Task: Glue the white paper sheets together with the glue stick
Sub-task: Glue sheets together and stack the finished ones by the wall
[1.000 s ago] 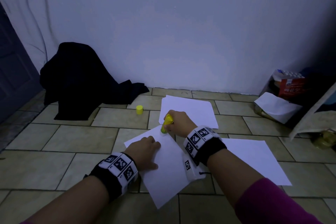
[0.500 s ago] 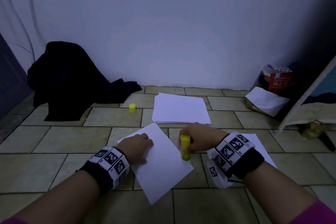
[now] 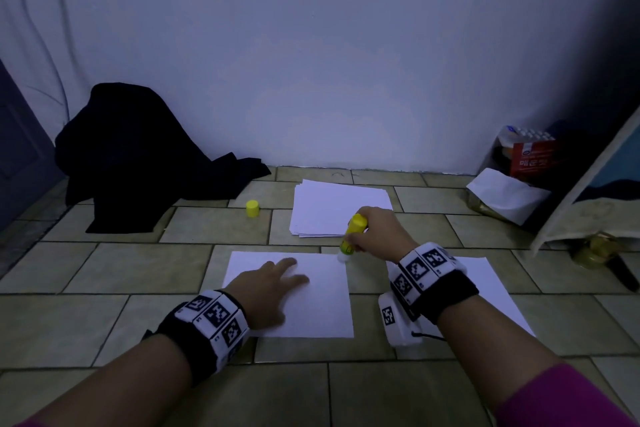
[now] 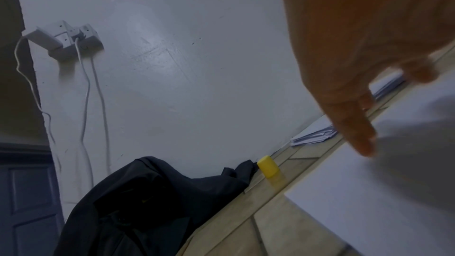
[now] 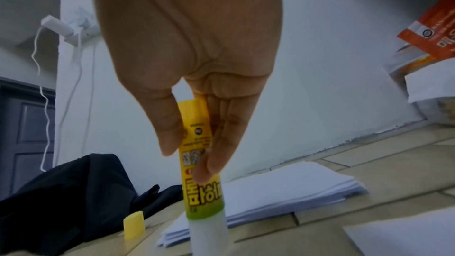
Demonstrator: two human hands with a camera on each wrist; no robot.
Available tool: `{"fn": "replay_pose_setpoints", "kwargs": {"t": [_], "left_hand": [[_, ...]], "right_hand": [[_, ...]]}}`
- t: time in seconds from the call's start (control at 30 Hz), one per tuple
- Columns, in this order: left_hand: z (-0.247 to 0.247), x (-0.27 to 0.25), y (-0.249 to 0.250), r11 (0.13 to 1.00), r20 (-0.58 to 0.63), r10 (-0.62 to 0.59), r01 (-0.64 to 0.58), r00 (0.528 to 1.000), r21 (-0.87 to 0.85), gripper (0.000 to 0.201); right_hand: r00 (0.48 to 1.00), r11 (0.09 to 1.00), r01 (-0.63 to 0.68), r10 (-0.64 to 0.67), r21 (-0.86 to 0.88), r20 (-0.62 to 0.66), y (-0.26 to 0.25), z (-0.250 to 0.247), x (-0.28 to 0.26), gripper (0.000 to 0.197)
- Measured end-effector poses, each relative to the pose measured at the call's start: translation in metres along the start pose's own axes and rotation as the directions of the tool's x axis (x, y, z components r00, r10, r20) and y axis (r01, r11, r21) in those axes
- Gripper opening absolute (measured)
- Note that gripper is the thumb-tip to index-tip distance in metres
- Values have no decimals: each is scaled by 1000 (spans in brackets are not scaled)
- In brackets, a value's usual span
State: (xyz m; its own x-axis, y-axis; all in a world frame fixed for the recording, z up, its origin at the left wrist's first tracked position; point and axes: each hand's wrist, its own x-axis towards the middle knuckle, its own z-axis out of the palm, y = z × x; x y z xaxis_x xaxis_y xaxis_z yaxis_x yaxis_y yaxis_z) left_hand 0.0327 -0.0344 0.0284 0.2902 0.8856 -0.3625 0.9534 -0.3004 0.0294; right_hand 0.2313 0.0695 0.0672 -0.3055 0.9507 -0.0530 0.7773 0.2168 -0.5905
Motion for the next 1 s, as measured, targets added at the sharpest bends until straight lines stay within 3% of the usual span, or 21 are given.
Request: {"fn": "replay_pose_setpoints", "kwargs": {"t": [0.17,0.37,0.67,0.87,1.0], "left_hand": [[-3,3,-1,998,9,-12,11,1000,66,72],[-2,11,3,1000,41,10,-11,999,9,69],[-6,12,-4,1000,62,13,-14,998,9,72],[-5,13,-6,999,50,35,-36,998,17,80],[-6,14,-5,997,64,46,-50,997,65,76]], "right_hand": [[1000,1000,1,-1,26,-23,-8,18,11,28],[998,991,27,-19,131,-64,-20,41,15,30],[978,973,47,2,-227,209,-26,18,7,32],[955,937,94,11,-338,295,-14,6,-13,31],[946,936,106,8,-334,323,-14,-2,-17,17]]}}
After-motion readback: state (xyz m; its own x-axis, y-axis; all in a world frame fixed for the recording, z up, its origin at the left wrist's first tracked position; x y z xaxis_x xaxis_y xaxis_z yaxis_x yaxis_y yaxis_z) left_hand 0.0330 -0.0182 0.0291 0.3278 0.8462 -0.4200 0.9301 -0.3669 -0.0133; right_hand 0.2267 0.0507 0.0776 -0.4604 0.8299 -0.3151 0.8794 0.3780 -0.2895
